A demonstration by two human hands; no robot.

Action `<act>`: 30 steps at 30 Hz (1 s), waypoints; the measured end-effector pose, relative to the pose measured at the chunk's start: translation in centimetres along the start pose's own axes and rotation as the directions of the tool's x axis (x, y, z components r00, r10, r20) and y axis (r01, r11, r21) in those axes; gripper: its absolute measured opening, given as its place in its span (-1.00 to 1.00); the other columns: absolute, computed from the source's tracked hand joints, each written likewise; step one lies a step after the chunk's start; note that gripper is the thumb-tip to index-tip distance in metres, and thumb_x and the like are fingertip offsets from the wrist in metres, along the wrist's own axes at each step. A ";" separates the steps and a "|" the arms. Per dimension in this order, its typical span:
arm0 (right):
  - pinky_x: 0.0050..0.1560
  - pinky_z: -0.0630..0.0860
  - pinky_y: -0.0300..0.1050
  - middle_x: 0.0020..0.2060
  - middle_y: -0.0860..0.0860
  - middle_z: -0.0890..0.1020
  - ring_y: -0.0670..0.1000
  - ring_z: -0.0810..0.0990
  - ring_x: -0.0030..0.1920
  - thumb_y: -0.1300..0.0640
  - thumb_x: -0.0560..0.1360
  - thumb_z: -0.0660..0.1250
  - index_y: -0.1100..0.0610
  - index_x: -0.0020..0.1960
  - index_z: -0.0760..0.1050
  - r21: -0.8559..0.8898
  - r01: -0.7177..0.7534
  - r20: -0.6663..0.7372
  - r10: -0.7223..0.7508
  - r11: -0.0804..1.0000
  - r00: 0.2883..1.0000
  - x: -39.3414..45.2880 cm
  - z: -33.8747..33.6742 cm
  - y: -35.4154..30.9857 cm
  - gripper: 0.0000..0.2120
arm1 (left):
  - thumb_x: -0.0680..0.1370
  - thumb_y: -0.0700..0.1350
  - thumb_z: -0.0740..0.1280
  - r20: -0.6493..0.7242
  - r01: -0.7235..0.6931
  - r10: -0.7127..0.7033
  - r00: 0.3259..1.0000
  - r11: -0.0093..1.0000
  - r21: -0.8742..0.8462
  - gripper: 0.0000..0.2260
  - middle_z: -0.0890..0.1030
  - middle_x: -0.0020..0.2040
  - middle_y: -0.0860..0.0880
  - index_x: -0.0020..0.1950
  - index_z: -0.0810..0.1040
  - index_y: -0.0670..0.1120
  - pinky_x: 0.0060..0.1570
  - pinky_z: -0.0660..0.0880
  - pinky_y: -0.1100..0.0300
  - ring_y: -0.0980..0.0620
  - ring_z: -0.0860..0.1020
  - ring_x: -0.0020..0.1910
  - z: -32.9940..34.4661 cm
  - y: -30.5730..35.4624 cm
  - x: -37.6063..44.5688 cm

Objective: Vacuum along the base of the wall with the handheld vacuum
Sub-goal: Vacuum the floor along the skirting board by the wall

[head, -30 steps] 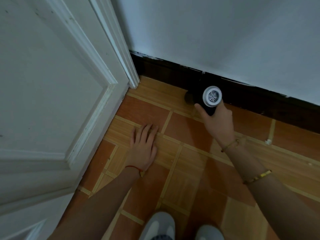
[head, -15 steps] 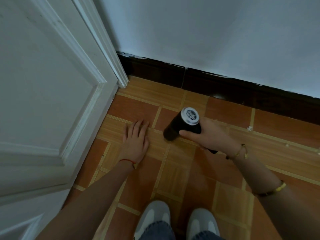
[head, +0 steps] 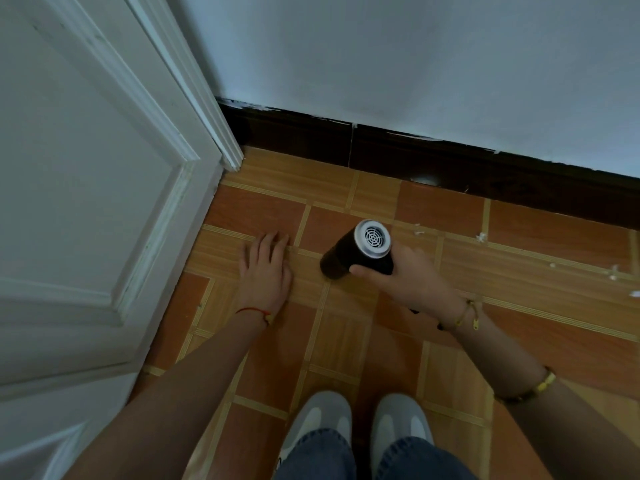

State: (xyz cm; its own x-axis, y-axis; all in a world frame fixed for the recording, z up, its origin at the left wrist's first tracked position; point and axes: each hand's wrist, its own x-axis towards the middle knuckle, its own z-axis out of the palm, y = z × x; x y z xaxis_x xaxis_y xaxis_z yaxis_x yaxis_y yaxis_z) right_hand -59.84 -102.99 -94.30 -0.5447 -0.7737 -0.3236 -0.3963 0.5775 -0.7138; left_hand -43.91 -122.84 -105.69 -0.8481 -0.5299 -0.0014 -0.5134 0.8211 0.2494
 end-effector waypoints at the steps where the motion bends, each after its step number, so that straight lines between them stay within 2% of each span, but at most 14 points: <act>1: -0.40 0.40 -0.42 -0.22 -0.23 0.51 -0.33 0.53 -0.34 -0.14 0.49 0.35 0.06 0.31 0.40 0.022 -0.013 0.041 0.012 1.000 0.999 -0.1 -0.2 0.1 -0.52 | 0.59 -0.03 0.01 -0.011 -0.002 0.002 1.000 1.000 -0.007 -0.54 0.39 0.43 -0.13 0.46 0.36 -0.09 0.45 0.15 -0.27 -0.15 0.29 0.45 0.0 0.2 0.1; 3: -0.45 0.41 -0.42 -0.33 -0.18 0.51 -0.38 0.50 -0.43 -0.12 0.50 0.35 0.08 0.25 0.43 0.032 -0.028 0.047 0.027 0.999 0.999 -0.2 -0.6 0.3 -0.59 | 0.57 -0.03 0.02 -0.025 -0.021 0.020 0.999 0.999 -0.035 -0.54 0.41 0.40 -0.14 0.43 0.39 -0.09 0.44 0.18 -0.27 -0.15 0.31 0.42 0.0 0.9 0.4; 6: -0.46 0.42 -0.39 -0.36 -0.13 0.53 -0.32 0.52 -0.46 -0.12 0.51 0.34 0.06 0.22 0.43 0.042 -0.044 -0.064 0.047 0.998 0.997 -0.1 -1.3 0.7 -0.62 | 0.56 -0.06 0.04 -0.038 -0.066 0.064 0.997 0.996 -0.058 -0.55 0.43 0.38 -0.14 0.43 0.39 -0.09 0.44 0.19 -0.26 -0.15 0.32 0.41 0.2 2.0 1.2; 9: -0.47 0.47 -0.35 -0.30 -0.09 0.57 -0.20 0.54 -0.52 -0.12 0.51 0.34 0.01 0.27 0.39 0.039 -0.051 0.113 0.046 0.998 0.993 -0.2 -1.4 0.4 -0.60 | 0.54 -0.15 0.11 -0.039 -0.099 0.097 0.995 0.993 -0.057 -0.55 0.43 0.38 -0.17 0.44 0.38 -0.11 0.43 0.21 -0.27 -0.18 0.33 0.40 0.5 2.2 2.0; 11: -0.46 0.45 -0.39 -0.25 -0.15 0.54 -0.28 0.53 -0.47 -0.10 0.51 0.34 0.02 0.30 0.39 0.047 0.004 0.187 -0.012 0.999 0.982 -0.4 -0.7 -0.2 -0.58 | 0.51 -0.22 0.18 -0.053 -0.077 0.074 0.996 0.996 -0.054 -0.55 0.44 0.37 -0.20 0.42 0.39 -0.13 0.40 0.23 -0.29 -0.21 0.34 0.39 0.7 1.8 2.4; 14: -0.34 0.42 -0.45 -0.17 -0.25 0.48 -0.43 0.49 -0.32 -0.09 0.51 0.35 0.02 0.31 0.38 0.062 0.083 0.187 -0.093 0.995 0.978 -0.2 0.2 -0.7 -0.58 | 0.51 -0.23 0.20 -0.046 -0.027 0.025 0.999 0.999 -0.041 -0.55 0.44 0.38 -0.20 0.42 0.41 -0.14 0.40 0.23 -0.28 -0.22 0.33 0.39 0.8 1.0 2.6; 18: -0.39 0.42 -0.49 -0.25 -0.23 0.47 -0.46 0.47 -0.39 -0.07 0.52 0.35 0.05 0.32 0.39 0.084 0.045 0.218 -0.063 0.995 0.974 0.3 0.2 -0.8 -0.57 | 0.52 -0.24 0.22 -0.024 -0.058 0.057 0.998 0.998 -0.027 -0.54 0.40 0.41 -0.19 0.44 0.39 -0.14 0.42 0.21 -0.27 -0.20 0.31 0.42 0.6 0.6 2.4; 20: -0.41 0.42 -0.45 -0.27 -0.23 0.46 -0.38 0.49 -0.41 -0.10 0.51 0.35 0.06 0.32 0.40 0.088 0.021 0.149 -0.034 0.996 0.988 0.5 0.3 -0.6 -0.55 | 0.52 -0.22 0.20 -0.019 -0.056 0.055 0.998 0.998 -0.026 -0.54 0.40 0.42 -0.18 0.44 0.39 -0.13 0.41 0.22 -0.27 -0.19 0.30 0.43 0.5 0.6 2.4; 22: -0.34 0.39 -0.42 -0.26 -0.26 0.45 -0.29 0.48 -0.42 -0.12 0.51 0.35 0.04 0.34 0.40 0.074 0.016 0.079 -0.022 0.997 0.997 0.5 0.3 -0.5 -0.53 | 0.52 -0.19 0.16 -0.018 -0.056 0.055 0.998 0.998 -0.028 -0.54 0.40 0.41 -0.18 0.44 0.39 -0.13 0.41 0.22 -0.27 -0.19 0.30 0.43 0.5 0.6 2.5; 23: -0.32 0.40 -0.41 -0.26 -0.25 0.46 -0.28 0.48 -0.42 -0.11 0.51 0.35 0.04 0.34 0.39 0.074 0.015 0.092 -0.022 0.997 0.996 0.6 0.2 -0.4 -0.53 | 0.52 -0.18 0.14 -0.023 -0.057 0.056 0.998 0.998 -0.028 -0.54 0.41 0.41 -0.18 0.43 0.39 -0.13 0.41 0.22 -0.27 -0.19 0.31 0.42 0.6 0.6 2.5; 26: -0.45 0.44 -0.39 -0.29 -0.13 0.54 -0.25 0.53 -0.49 -0.11 0.50 0.35 0.06 0.32 0.39 0.092 -0.018 0.206 -0.002 0.996 0.979 0.7 -0.3 -0.2 -0.54 | 0.52 -0.15 0.09 -0.048 -0.053 0.052 0.997 0.998 -0.029 -0.55 0.42 0.39 -0.18 0.41 0.41 -0.13 0.39 0.25 -0.27 -0.20 0.34 0.39 0.7 0.6 2.5; 28: -0.44 0.43 -0.41 -0.31 -0.17 0.52 -0.27 0.53 -0.46 -0.14 0.49 0.34 0.06 0.29 0.41 0.060 -0.034 0.101 0.028 0.998 0.995 0.7 -0.4 0.3 -0.54 | 0.52 -0.17 0.12 -0.057 -0.054 0.051 0.997 0.998 -0.043 -0.55 0.43 0.38 -0.18 0.40 0.41 -0.12 0.39 0.24 -0.26 -0.21 0.34 0.39 0.8 1.0 2.6; 30: -0.31 0.47 -0.39 -0.22 -0.23 0.53 -0.26 0.54 -0.32 -0.19 0.47 0.35 0.08 0.29 0.42 0.027 -0.052 -0.101 0.054 0.998 0.993 0.7 -0.2 1.1 -0.50 | 0.51 -0.19 0.17 -0.057 -0.076 0.073 0.996 0.996 -0.049 -0.55 0.43 0.37 -0.17 0.42 0.40 -0.11 0.40 0.23 -0.25 -0.19 0.34 0.39 1.0 1.6 2.8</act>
State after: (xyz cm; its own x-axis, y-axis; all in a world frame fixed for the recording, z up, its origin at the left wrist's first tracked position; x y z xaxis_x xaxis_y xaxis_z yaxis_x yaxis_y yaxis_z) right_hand -60.85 -102.84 -95.20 -0.6373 -0.7110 -0.2972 -0.3479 0.6096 -0.7123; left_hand -47.21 -122.81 -106.26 -0.8744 -0.4797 0.0722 -0.4406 0.8476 0.2956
